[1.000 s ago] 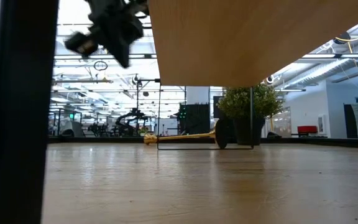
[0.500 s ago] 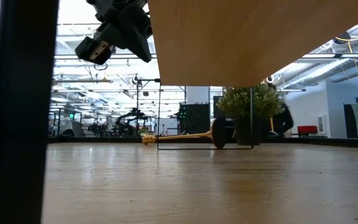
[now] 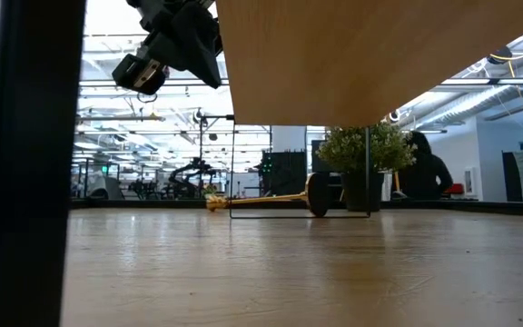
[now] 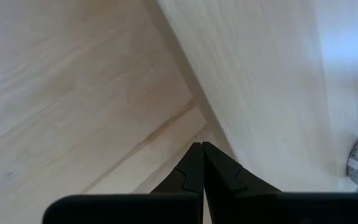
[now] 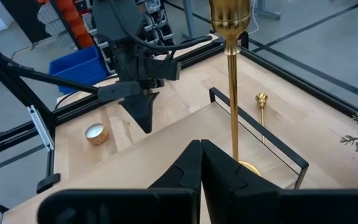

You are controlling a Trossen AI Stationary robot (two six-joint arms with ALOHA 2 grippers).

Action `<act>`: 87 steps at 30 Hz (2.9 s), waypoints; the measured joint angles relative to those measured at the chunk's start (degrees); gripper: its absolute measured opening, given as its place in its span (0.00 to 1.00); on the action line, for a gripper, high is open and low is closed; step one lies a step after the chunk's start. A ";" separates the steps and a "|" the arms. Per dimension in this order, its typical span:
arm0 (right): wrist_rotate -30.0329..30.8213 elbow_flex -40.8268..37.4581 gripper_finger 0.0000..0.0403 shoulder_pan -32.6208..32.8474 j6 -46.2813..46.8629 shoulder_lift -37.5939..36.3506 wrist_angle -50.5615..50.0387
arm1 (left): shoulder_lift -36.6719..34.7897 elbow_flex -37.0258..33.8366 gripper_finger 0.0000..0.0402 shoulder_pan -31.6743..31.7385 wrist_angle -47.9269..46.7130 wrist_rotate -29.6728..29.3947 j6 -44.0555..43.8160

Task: Pick & Place candle stick holders
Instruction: Adjust the shelf

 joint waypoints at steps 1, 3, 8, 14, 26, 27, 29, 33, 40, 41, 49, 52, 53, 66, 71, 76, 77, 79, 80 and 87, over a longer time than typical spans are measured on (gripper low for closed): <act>0.45 0.00 0.00 0.02 0.02 0.00 0.00 | 0.00 0.00 0.00 0.05 0.00 0.53 0.31; 1.05 0.00 0.00 0.02 0.04 -0.02 0.02 | 0.00 0.00 0.00 0.06 0.00 0.74 0.71; 1.07 0.00 0.00 0.00 0.04 0.00 0.04 | 0.00 0.00 0.00 0.17 0.00 0.99 1.50; 1.24 0.00 0.00 0.00 0.04 0.00 0.07 | 0.00 0.00 0.00 1.72 0.54 2.15 3.27; 1.24 0.00 0.00 0.00 0.72 0.00 0.32 | 0.75 0.09 0.00 3.08 2.85 5.30 5.00; 1.24 0.00 0.00 0.00 0.72 0.00 0.36 | 0.76 0.09 0.00 3.08 2.89 5.40 5.00; 1.24 0.00 0.00 0.00 0.72 0.00 0.32 | 0.76 0.09 0.00 3.08 2.82 5.44 5.40; 1.35 0.00 0.00 0.00 0.72 0.00 0.33 | 0.79 0.09 0.00 3.12 2.80 5.86 5.77; 2.51 0.00 0.00 0.00 0.65 0.00 0.33 | 0.83 0.07 0.00 2.91 2.55 6.40 6.22; 2.49 0.00 0.00 0.00 0.63 0.00 0.33 | 0.83 0.07 0.00 2.91 2.44 6.46 6.32; 2.36 0.00 0.00 0.00 0.68 0.00 0.31 | 0.85 0.04 0.00 2.93 2.42 6.55 6.88; 2.34 0.00 0.00 0.00 0.58 0.00 0.30 | 0.87 0.04 0.00 3.08 2.55 6.53 6.88; 2.34 0.00 0.00 0.00 0.52 0.00 0.28 | 0.87 0.04 0.00 3.10 2.55 6.50 6.88; 2.32 0.00 0.00 0.00 0.26 0.00 0.28 | 1.75 0.04 0.00 3.23 3.56 6.75 7.50; 2.32 0.00 0.00 0.00 0.28 0.00 0.27 | 4.31 -0.03 0.00 3.23 6.80 8.08 7.48; 2.32 0.00 0.00 0.00 0.87 -0.02 0.24 | 5.51 -0.02 0.00 2.97 9.19 7.83 7.00; 2.32 0.00 0.00 0.00 0.98 -0.02 0.26 | 5.51 -0.02 0.00 2.98 9.12 7.38 6.89; 2.31 0.00 0.00 0.00 1.11 -0.02 0.24 | 5.38 0.00 0.00 3.16 9.00 6.93 6.90; 2.29 0.00 0.00 0.00 1.11 -0.02 0.25 | 5.13 0.00 0.00 3.37 8.67 6.87 7.01; 2.29 0.00 0.00 0.00 1.10 -0.02 0.24 | 4.26 0.03 0.00 6.55 3.07 5.19 9.00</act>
